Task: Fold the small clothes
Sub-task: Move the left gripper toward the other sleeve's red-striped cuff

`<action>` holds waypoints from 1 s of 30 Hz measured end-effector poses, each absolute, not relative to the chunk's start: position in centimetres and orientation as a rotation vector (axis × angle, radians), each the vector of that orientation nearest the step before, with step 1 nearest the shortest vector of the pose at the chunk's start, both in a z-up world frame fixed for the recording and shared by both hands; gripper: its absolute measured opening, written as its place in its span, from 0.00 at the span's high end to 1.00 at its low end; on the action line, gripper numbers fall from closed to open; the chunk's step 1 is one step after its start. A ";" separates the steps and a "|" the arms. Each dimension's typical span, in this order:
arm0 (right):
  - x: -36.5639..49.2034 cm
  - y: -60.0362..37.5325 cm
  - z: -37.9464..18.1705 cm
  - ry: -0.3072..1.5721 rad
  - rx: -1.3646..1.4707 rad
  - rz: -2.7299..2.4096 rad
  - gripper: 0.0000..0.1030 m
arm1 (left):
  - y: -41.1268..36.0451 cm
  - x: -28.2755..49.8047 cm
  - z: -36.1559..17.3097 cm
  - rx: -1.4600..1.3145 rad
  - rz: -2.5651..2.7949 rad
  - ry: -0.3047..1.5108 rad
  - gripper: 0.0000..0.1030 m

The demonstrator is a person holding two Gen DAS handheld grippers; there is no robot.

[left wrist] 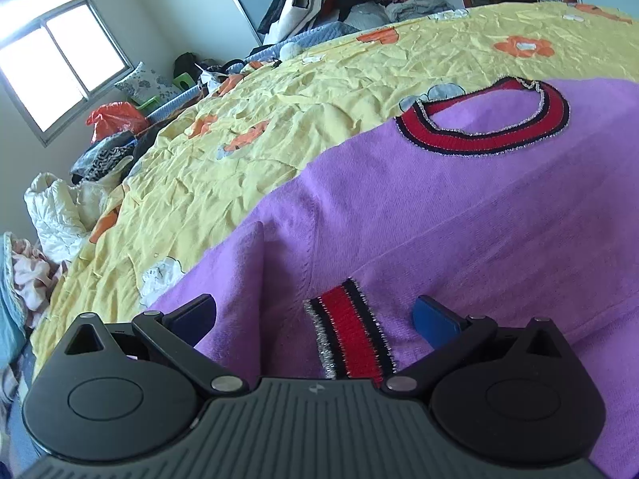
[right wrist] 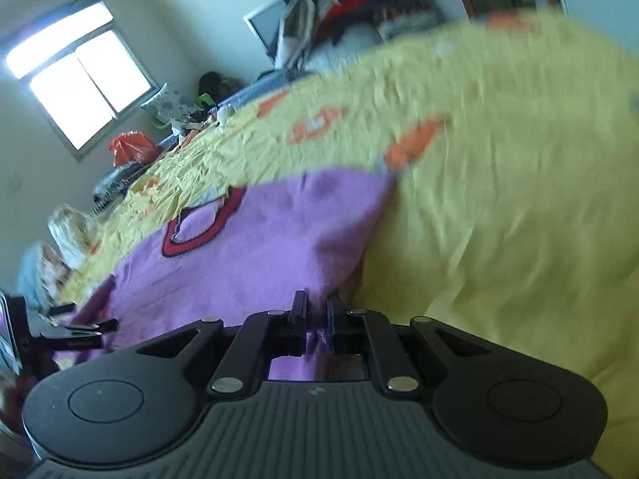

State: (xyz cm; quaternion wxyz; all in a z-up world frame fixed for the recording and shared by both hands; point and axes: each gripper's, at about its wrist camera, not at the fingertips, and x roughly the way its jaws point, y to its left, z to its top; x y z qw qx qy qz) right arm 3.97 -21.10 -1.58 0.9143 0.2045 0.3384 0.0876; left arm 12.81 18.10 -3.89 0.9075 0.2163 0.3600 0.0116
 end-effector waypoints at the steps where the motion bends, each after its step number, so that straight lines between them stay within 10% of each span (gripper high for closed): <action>1: 3.9 -21.3 -1.4 0.710 0.399 0.166 0.92 | 18.0 12.8 -4.0 0.462 0.030 0.742 0.00; 5: 4.9 -21.4 -3.2 0.811 0.377 0.159 0.88 | 18.6 12.4 -4.5 0.440 0.023 0.710 0.00; 8: 4.0 -21.1 -0.8 0.738 0.330 0.057 0.64 | 19.9 12.5 -4.2 0.355 0.016 0.740 0.00; 24: 6.6 -19.0 -1.0 0.686 0.258 0.052 0.73 | 24.5 12.9 -4.3 0.072 -0.030 0.772 0.00; 27: 5.6 -15.7 0.0 0.654 0.280 0.148 0.31 | 28.5 10.9 -2.9 -0.007 0.097 0.671 0.00; 30: 5.1 -12.1 0.1 0.627 0.274 0.254 0.17 | 35.3 8.6 -2.2 -0.215 0.153 0.610 0.00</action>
